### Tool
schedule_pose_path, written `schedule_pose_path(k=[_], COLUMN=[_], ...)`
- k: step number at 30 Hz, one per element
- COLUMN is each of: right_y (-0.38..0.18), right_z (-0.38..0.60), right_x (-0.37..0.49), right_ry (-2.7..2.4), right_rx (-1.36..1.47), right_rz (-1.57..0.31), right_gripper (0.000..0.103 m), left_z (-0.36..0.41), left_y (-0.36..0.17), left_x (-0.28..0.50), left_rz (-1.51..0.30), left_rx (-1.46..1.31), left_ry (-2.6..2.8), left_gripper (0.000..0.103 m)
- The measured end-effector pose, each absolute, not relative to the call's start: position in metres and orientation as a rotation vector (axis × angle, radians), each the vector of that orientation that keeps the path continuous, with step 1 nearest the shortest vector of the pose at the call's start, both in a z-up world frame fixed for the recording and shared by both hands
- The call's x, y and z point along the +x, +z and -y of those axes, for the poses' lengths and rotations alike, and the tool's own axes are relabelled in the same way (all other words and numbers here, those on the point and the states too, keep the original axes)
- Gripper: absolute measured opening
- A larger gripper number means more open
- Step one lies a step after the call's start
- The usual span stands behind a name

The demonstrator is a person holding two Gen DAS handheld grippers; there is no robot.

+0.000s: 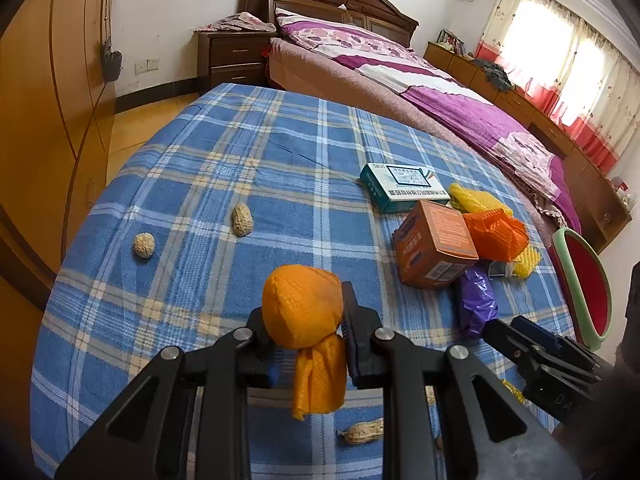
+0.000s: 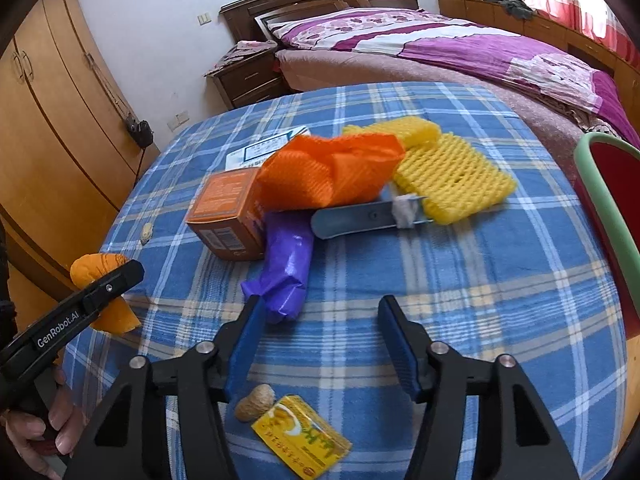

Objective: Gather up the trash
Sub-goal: 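Grasp the purple wrapper with the right gripper while the left holds the orange cloth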

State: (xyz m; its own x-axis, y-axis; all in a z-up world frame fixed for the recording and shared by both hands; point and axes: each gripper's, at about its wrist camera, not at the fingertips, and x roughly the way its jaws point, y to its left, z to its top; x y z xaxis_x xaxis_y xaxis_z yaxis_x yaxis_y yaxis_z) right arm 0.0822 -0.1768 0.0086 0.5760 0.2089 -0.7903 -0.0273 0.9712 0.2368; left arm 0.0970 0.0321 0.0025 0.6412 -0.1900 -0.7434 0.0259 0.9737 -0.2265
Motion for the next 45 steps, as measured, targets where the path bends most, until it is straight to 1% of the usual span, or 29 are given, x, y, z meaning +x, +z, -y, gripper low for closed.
schedule_pose_path(k=[2, 4, 5, 7, 8, 9, 10, 13, 20, 34, 45], right_y=[0.008, 0.008, 0.007, 0.007, 0.007, 0.006, 0.005, 0.005, 0.016, 0.054, 0.060], right_z=[0.173, 0.171, 0.170, 0.168, 0.168, 0.168, 0.168, 0.171, 0.178, 0.222, 0.269], right_x=[0.081, 0.080, 0.080, 0.079, 0.079, 0.078, 0.078, 0.075, 0.060, 0.019, -0.004], right_ry=[0.146, 0.158, 0.163, 0.174, 0.182, 0.185, 0.188, 0.203, 0.221, 0.170, 0.100], right_rx=[0.202, 0.197, 0.198, 0.200, 0.203, 0.203, 0.203, 0.212, 0.229, 0.322, 0.406], right_rz=[-0.947, -0.946, -0.946, -0.946, -0.948, -0.950, -0.952, -0.951, -0.913, -0.785, -0.733], right_gripper=[0.054, 0.045, 0.043, 0.031, 0.027, 0.019, 0.015, 0.013, 0.011, 0.010, 0.010], left_z=[-0.033, -0.033, -0.033, -0.033, -0.032, -0.032, -0.031, -0.028, -0.021, 0.005, 0.044], left_y=[0.003, 0.003, 0.003, 0.004, 0.004, 0.005, 0.006, 0.009, 0.017, 0.037, 0.048], left_x=[0.097, 0.096, 0.096, 0.094, 0.094, 0.094, 0.093, 0.089, 0.084, 0.072, 0.069], left_rz=[-0.866, -0.864, -0.864, -0.862, -0.861, -0.861, -0.859, -0.851, -0.838, -0.820, -0.835], left_rx=[-0.206, -0.208, -0.209, -0.210, -0.209, -0.208, -0.205, -0.196, -0.192, -0.192, -0.165], left_ry=[-0.125, -0.126, -0.126, -0.126, -0.128, -0.129, -0.131, -0.139, -0.160, -0.252, -0.344], left_gripper=[0.025, 0.025, 0.025, 0.025, 0.025, 0.025, 0.025, 0.025, 0.025, 0.025, 0.025])
